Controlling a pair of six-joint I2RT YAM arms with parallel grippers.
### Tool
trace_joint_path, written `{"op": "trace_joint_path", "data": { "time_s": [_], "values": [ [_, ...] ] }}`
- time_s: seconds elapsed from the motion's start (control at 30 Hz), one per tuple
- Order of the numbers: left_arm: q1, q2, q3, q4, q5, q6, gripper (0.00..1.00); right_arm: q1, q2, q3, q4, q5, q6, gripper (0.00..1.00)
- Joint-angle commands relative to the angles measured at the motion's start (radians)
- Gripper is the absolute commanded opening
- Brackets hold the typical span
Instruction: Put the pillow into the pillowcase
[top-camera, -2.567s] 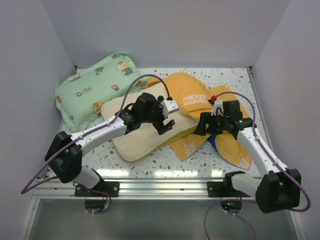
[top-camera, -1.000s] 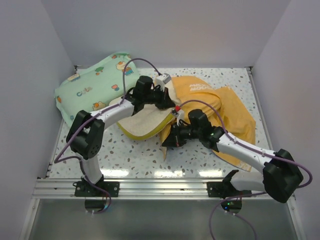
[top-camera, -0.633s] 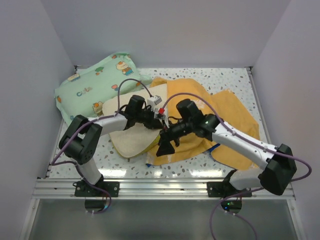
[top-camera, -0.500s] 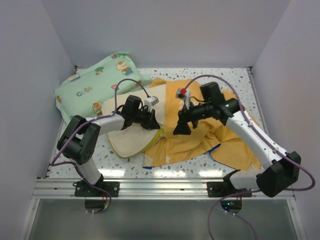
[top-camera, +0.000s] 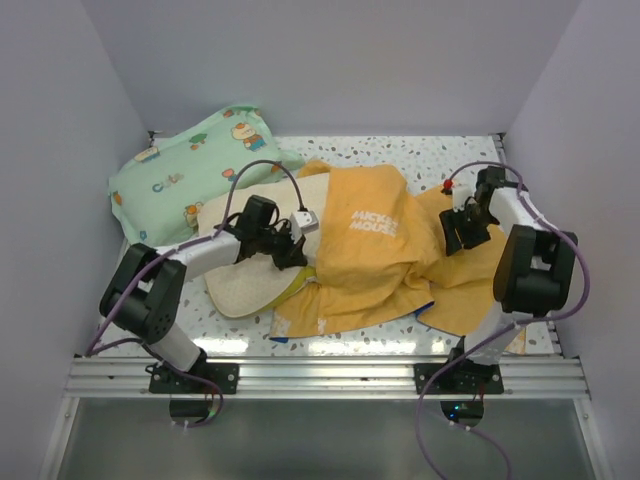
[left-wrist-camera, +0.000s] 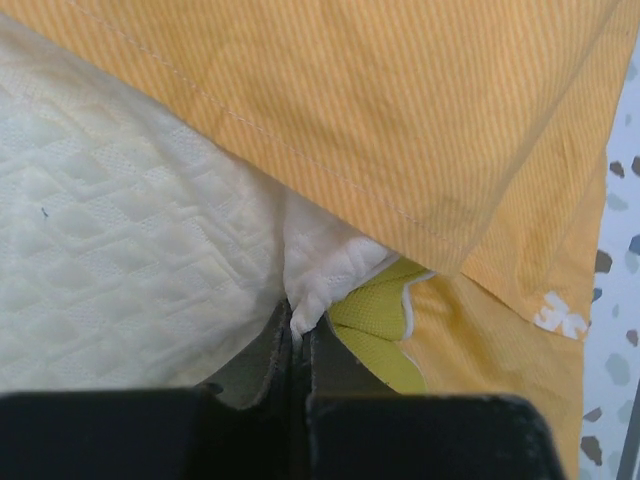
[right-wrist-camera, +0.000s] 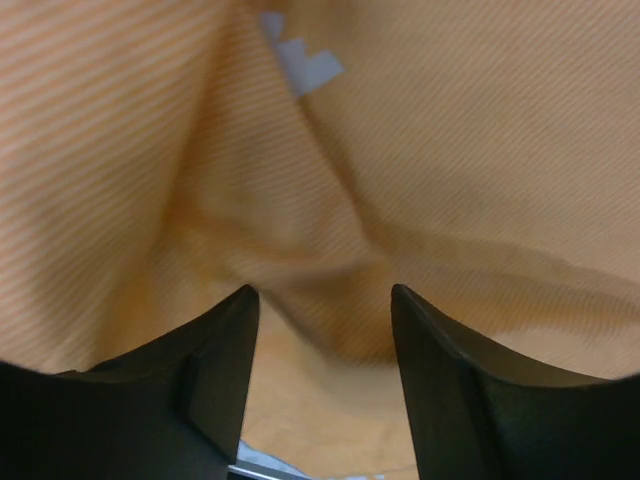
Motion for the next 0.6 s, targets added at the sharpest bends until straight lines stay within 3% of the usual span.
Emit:
{"op": "trace_joint_path", "data": {
  "time_s": [0.0, 0.13, 0.33, 0.37, 0.43, 0.47, 0.57],
  "values": [
    [0.045, -0.021, -0.061, -0.245, -0.080, 0.259, 0.00, -0.009, 0.112, 0.088, 0.070, 0.112, -0.048, 0.56],
    [0.045, -0.041, -0.071, -0.362, -0.041, 0.446, 0.00, -0.009, 0.283, 0.211, 0.107, 0.135, -0.036, 0.54],
    [0.024, -0.090, -0.074, -0.483, -0.025, 0.589, 0.00, -0.009, 0.491, 0.473, 0.139, 0.206, -0.024, 0.54],
    [0.016, -0.090, -0.059, -0.506, -0.037, 0.604, 0.03, -0.009, 0.511, 0.577, 0.086, 0.181, -0.025, 0.57],
    [0.012, -0.111, -0.033, -0.561, -0.031, 0.638, 0.26, -0.006, 0.506, 0.657, 0.012, 0.003, -0.044, 0.65],
    [0.015, -0.123, 0.007, -0.574, -0.028, 0.633, 0.47, 0.000, 0.484, 0.691, -0.053, -0.064, -0.051, 0.71],
    [0.082, -0.166, 0.136, -0.617, 0.080, 0.572, 0.63, 0.044, 0.352, 0.685, -0.110, -0.255, -0.021, 0.76]
  ]
}}
